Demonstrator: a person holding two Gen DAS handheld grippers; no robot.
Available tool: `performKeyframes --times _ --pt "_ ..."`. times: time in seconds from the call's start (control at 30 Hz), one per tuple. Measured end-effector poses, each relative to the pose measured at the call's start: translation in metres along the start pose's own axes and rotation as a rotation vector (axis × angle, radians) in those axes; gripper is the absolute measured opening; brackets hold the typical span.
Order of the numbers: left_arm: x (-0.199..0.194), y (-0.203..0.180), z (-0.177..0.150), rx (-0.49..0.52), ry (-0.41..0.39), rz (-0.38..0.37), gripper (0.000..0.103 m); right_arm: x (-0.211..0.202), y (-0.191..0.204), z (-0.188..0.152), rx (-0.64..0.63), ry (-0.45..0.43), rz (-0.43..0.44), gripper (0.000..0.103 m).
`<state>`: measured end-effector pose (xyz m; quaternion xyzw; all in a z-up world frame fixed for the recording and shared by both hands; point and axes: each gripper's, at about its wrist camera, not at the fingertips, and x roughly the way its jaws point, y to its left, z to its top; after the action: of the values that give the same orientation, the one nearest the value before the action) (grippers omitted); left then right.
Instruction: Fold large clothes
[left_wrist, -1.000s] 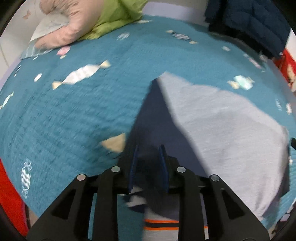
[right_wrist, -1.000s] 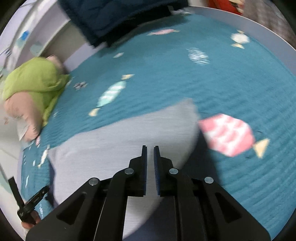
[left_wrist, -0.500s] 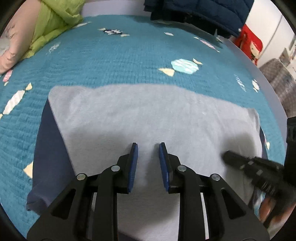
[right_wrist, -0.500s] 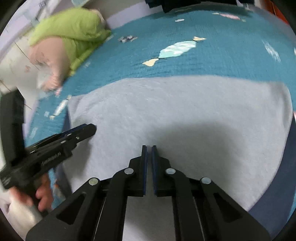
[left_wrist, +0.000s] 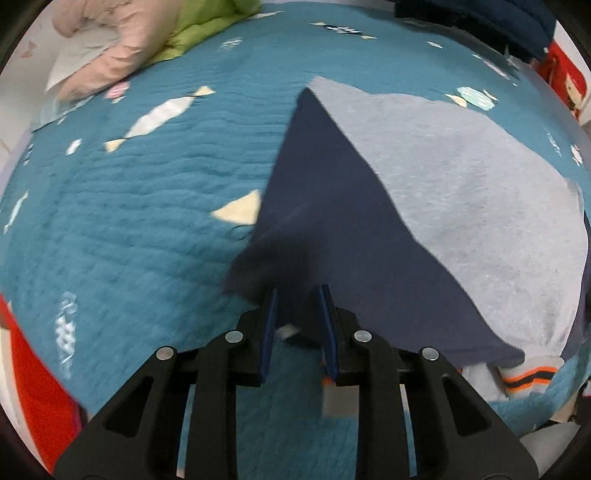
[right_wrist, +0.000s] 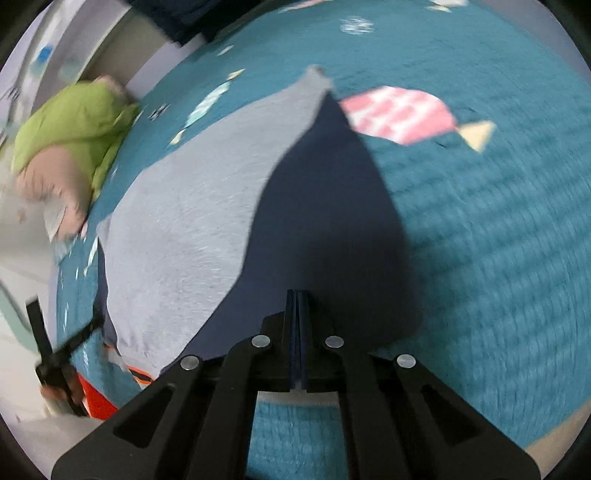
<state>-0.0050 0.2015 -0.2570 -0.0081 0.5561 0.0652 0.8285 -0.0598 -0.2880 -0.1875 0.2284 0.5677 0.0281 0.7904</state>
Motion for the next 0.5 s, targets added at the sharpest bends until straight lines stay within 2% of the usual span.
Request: performKeyframes --times 0.03,0.07,0.17,0.27,0.3,0.37,0.43,0.5 --pt "-0.008 -0.002 0.002 -0.009 -0.008 -0.006 0.024 -0.009 0.011 0.002 -0.025 -0.032 -0.025 0.008" --pt "-0.014 -0.004 0.002 -0.013 -0.026 -0.015 0.024 -0.014 0.019 0.005 -0.049 -0.056 -0.013 0.008" --pt "-0.032 -0.035 0.017 0.026 -0.1 -0.112 0.024 -0.014 0.06 0.018 -0.142 -0.086 0.112 0.009" --pt "-0.035 -0.081 0.034 0.086 -0.124 -0.217 0.024 0.012 0.099 0.027 -0.224 -0.046 0.167 0.009" --pt "-0.035 -0.098 0.039 0.106 -0.121 -0.276 0.024 0.022 0.112 0.028 -0.245 -0.026 0.2 0.009" --pt "-0.031 -0.124 0.042 0.147 -0.109 -0.34 0.024 0.04 0.134 0.027 -0.312 0.01 0.196 0.009" --pt "-0.017 -0.143 0.04 0.196 -0.069 -0.313 0.024 0.053 0.142 0.022 -0.37 0.033 0.175 0.009" --pt "0.002 -0.147 0.032 0.2 -0.016 -0.299 0.023 0.073 0.136 0.016 -0.373 0.102 0.136 0.008"
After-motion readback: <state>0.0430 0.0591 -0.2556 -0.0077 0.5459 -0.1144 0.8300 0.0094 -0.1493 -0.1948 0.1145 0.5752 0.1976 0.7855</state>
